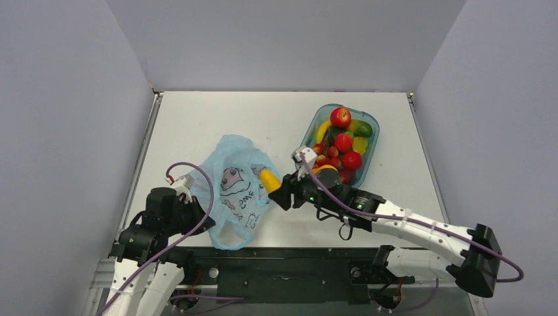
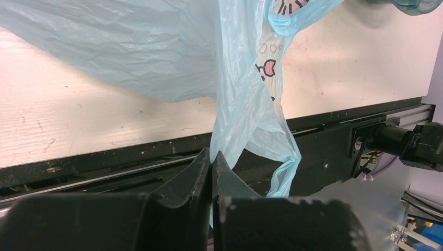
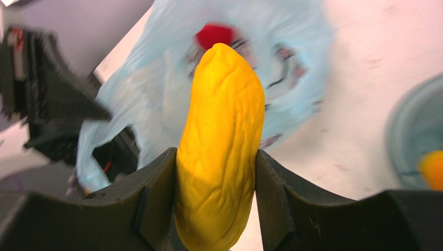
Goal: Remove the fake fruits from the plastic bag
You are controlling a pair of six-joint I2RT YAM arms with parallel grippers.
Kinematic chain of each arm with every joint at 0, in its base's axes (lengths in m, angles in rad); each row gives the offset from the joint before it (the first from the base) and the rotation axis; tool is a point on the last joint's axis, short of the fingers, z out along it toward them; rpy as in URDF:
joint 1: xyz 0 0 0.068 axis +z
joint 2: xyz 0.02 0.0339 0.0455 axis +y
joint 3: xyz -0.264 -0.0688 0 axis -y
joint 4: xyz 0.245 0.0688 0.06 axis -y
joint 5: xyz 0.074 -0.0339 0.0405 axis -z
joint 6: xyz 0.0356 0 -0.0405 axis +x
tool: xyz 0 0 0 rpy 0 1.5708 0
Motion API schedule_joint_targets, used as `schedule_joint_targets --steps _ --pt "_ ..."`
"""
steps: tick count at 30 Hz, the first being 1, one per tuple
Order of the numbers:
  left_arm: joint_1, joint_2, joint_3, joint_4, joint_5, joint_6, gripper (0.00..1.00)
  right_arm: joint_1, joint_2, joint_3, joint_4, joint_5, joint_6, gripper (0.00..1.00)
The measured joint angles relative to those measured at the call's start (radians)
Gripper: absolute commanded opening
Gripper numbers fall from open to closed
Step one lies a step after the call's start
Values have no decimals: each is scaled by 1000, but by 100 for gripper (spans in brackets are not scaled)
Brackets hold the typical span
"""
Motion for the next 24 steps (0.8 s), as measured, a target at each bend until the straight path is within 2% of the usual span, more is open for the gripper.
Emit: schedule_joint_targets --steps 3,6,10,12,16,18,20,24 --pt "0 0 0 0 0 0 0 -98 -79 -29 -22 154 -3 0" --pt "0 0 0 0 0 0 0 -218 -72 -35 -38 257 1 0" --pt "0 0 0 -1 1 0 0 -385 53 -23 -41 301 13 0" --pt "0 0 0 -3 6 0 0 -458 158 9 -47 294 15 5" --pt "0 0 16 -26 12 -2 0 -546 346 97 -53 262 8 20" --pt "0 0 42 -40 13 -5 0 -566 411 134 -54 253 -4 34" --pt "0 0 75 -45 18 -8 0 -576 452 157 -55 249 -17 53" --pt "0 2 121 -45 46 -16 0 -577 492 189 -62 238 -43 72"
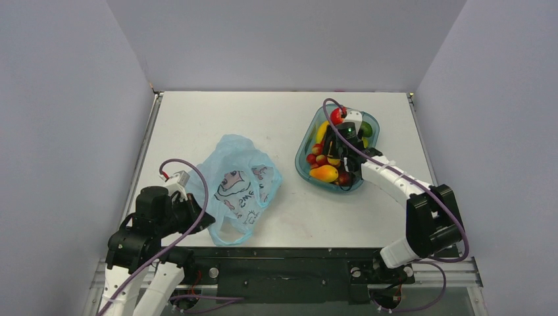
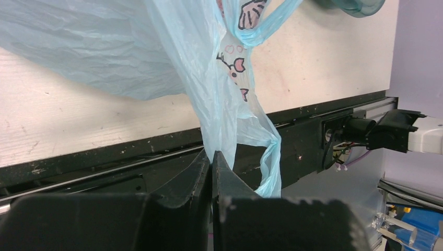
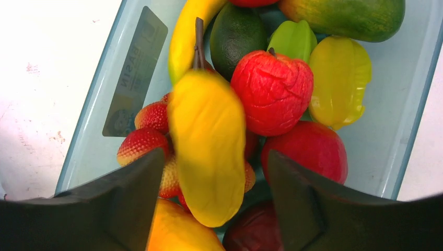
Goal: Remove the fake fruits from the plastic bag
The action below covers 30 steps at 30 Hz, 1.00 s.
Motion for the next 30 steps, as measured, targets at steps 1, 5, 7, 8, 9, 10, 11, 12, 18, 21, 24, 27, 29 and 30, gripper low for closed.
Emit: schedule_joint_targets --steps 1,5,7,8,9,10,11,12,18,21,24,27,29,30 --pt "0 3 7 0 7 -2 0 0 2 5 -4 -2 -9 74" --pt "0 27 23 -3 27 -3 8 1 -2 8 -12 -3 -32 80" --pt "0 42 31 -12 29 -3 14 1 -16 7 -18 -3 -40 80" --pt "0 49 35 -17 30 -2 16 3 -32 5 -23 -2 -45 80" --pt "0 53 42 -23 30 -2 20 10 -53 0 -23 0 -47 80" --pt "0 56 49 -27 30 -2 25 18 -79 -6 -23 10 -49 79" --pt "0 57 56 -30 30 -1 27 33 -109 -11 -23 19 -51 79" --pt "0 58 68 -36 29 -2 32 61 -141 -16 -21 31 -52 78" --pt "0 86 185 -94 0 23 55 366 -285 -84 108 7 -39 73" --pt "0 132 282 -139 -63 42 58 532 -294 -148 220 -22 -21 57" --pt "0 178 354 -161 -138 46 58 621 -255 -194 327 -57 16 47" --pt "0 235 370 -157 -203 46 58 672 -175 -225 441 -87 56 38" --pt "0 298 359 -140 -248 47 56 696 -113 -227 496 -103 75 32" --pt "2 335 351 -122 -269 51 53 708 -80 -227 526 -112 89 31"
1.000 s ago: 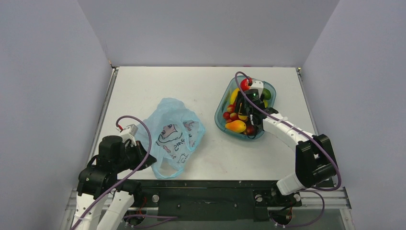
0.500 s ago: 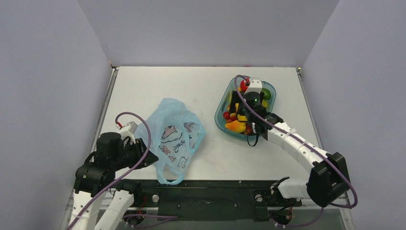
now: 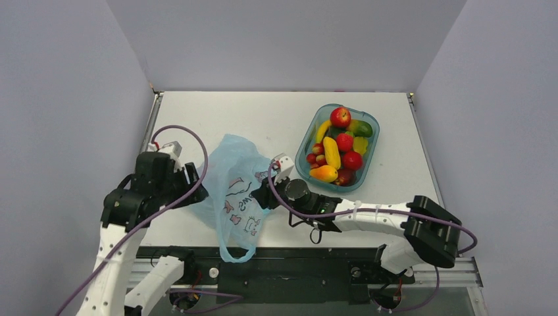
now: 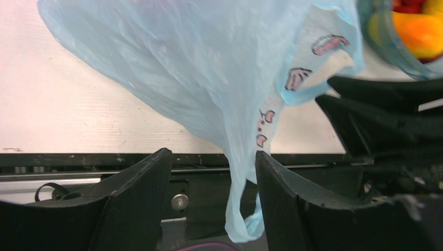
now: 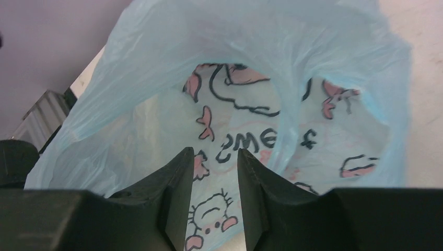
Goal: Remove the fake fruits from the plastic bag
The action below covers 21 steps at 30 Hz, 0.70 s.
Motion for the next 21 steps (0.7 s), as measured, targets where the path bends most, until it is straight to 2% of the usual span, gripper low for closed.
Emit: schedule_joint_targets --steps 1,3,9,13,16,21 --pt "5 35 -8 20 -15 7 47 9 34 0 27 -11 10 31" --pt "41 138 -19 72 -33 28 43 23 99 0 74 -32 37 32" --pt "206 466 -18 285 -72 119 39 50 245 0 213 -60 108 34" --pt "222 612 -16 370 -89 165 37 55 352 44 270 -64 145 39" --pt "221 697 -17 432 -95 189 36 61 422 86 291 -61 166 45" --pt "222 814 -16 497 -98 208 34 73 504 197 262 -23 179 56"
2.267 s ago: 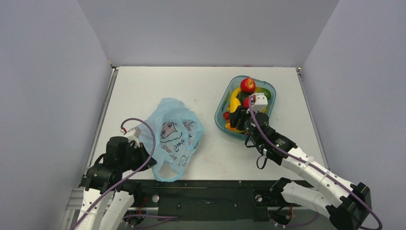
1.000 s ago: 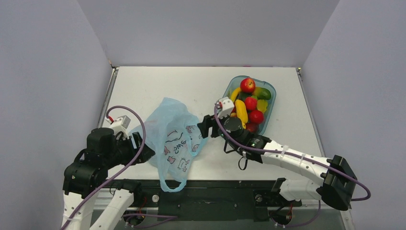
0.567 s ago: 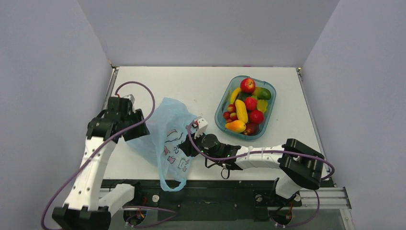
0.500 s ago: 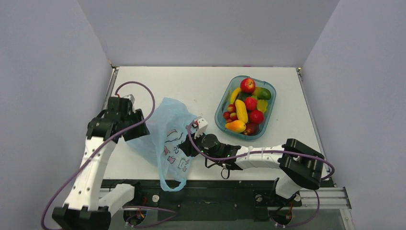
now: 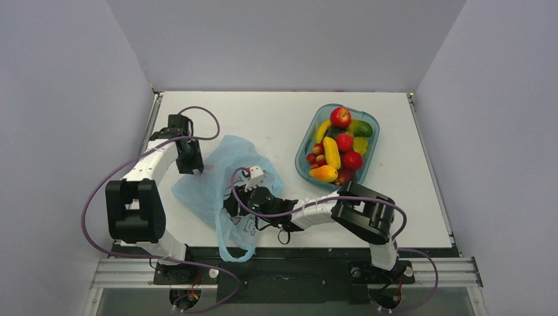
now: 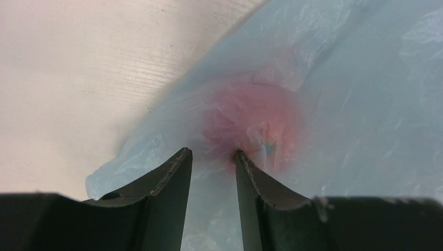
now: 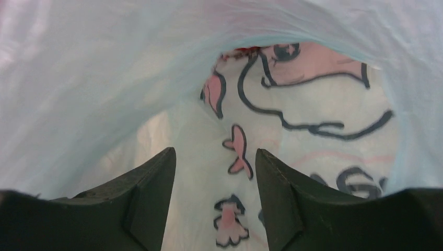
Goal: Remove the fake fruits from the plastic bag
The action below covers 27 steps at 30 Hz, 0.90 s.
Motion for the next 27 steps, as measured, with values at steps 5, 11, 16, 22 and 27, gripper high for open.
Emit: schedule_joint_targets --steps 5,11,16,22,27 --pt "4 -2 -21 69 66 -3 33 6 52 139 -86 68 -24 67" --pt "6 -10 -72 158 216 -11 32 7 98 236 -184 166 -72 75" --pt "-4 -17 -108 207 310 -11 31 5 151 315 -256 222 -105 77" --pt "-25 -17 -129 231 377 5 30 -8 195 371 -303 247 -146 79" --pt "-28 -17 -144 255 414 16 30 -27 234 413 -328 294 -190 80"
